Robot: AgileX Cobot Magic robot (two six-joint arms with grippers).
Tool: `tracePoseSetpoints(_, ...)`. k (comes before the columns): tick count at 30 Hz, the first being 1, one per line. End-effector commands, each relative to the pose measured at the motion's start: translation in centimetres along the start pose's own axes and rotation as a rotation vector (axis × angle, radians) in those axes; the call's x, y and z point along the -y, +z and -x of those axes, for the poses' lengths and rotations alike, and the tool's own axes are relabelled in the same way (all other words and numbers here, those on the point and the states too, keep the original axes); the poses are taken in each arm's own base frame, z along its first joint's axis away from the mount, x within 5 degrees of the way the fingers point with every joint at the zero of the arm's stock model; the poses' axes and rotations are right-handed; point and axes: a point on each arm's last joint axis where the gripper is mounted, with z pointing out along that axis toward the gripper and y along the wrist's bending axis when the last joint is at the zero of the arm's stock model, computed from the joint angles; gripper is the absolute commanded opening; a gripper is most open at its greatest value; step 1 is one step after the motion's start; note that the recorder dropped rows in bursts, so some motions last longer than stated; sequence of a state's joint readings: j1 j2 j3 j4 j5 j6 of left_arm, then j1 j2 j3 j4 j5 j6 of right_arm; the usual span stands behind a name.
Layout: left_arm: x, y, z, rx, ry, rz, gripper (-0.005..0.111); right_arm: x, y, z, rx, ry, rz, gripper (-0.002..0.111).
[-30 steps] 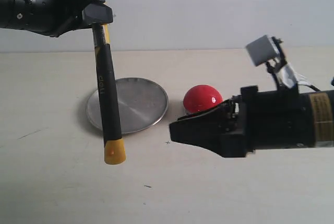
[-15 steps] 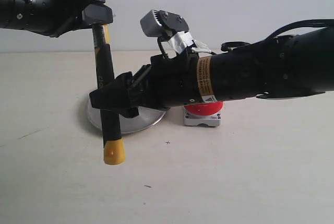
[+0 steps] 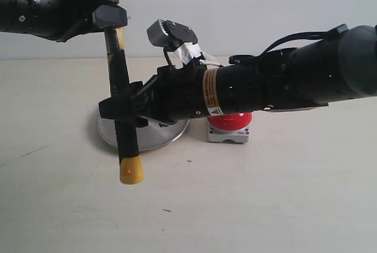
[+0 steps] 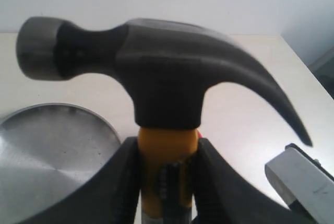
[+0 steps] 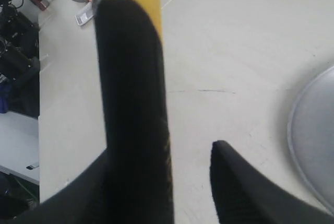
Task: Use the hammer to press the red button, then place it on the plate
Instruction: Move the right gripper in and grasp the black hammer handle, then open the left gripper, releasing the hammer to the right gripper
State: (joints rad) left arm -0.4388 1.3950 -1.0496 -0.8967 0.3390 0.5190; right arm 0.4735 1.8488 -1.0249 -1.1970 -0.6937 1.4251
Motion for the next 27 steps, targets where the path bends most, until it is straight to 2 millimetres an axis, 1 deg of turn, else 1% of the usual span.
tracePoseSetpoints(1, 0.2, -0.2, 0.5, 0.036, -0.003, 0.002, 0.0, -0.4, 0.1, 0.4, 0.023, -0.004, 0.039, 0.016)
tracePoseSetpoints(2, 0.2, -0.2, 0.5, 0.036, -0.003, 0.002, 0.0, -0.5, 0.1, 0.4, 0.024, -0.005, 0.05, 0.005)
tracePoseSetpoints(3, 0.2, -0.2, 0.5, 0.035, -0.003, 0.002, 0.0, -0.6, 0.1, 0.4, 0.025, -0.005, 0.058, 0.0)
tracePoseSetpoints(9, 0.4, -0.2, 0.1, -0.004, 0.076, -0.019, 0.0, -0.8, 0.1, 0.6, 0.042, 0.012, 0.077, 0.0)
tracePoseSetpoints(11, 0.4, -0.2, 0.0, -0.012, 0.076, -0.024, 0.004, -0.8, 0.1, 0.7, 0.053, 0.025, 0.075, 0.0)
tracePoseSetpoints(12, 0.4, -0.2, 0.0, -0.012, 0.078, -0.024, 0.008, -0.8, 0.1, 0.7, 0.059, 0.031, 0.074, 0.0)
tracePoseSetpoints(14, 0.4, -0.2, 0.0, -0.014, 0.084, -0.025, 0.021, -0.7, 0.0, 0.8, 0.065, 0.04, 0.073, 0.0)
tracePoseSetpoints(19, 0.4, -0.2, 0.0, -0.016, 0.091, -0.022, 0.072, -0.7, 0.0, 1.0, 0.085, 0.062, 0.073, 0.0)
tracePoseSetpoints(20, 0.4, -0.2, 0.0, -0.016, 0.091, -0.022, 0.079, -0.7, 0.0, 1.1, 0.094, 0.072, 0.071, 0.0)
tracePoseSetpoints(21, 0.4, -0.2, 0.0, -0.016, 0.091, -0.022, 0.083, -0.7, 0.0, 1.2, 0.103, 0.084, 0.07, 0.0)
tracePoseSetpoints(22, 0.4, -0.2, 0.0, -0.016, 0.091, -0.022, 0.083, -0.7, 0.0, 1.3, 0.113, 0.1, 0.069, 0.0)
tracePoseSetpoints(24, 0.3, -0.2, 0.1, -0.011, 0.091, -0.019, 0.078, -0.6, 0.0, 1.5, 0.139, 0.129, 0.065, 0.0)
tracePoseSetpoints(27, 0.5, -0.8, 0.3, 0.002, 0.12, -0.016, 0.063, -0.5, 0.0, 1.7, 0.165, 0.158, 0.061, 0.0)
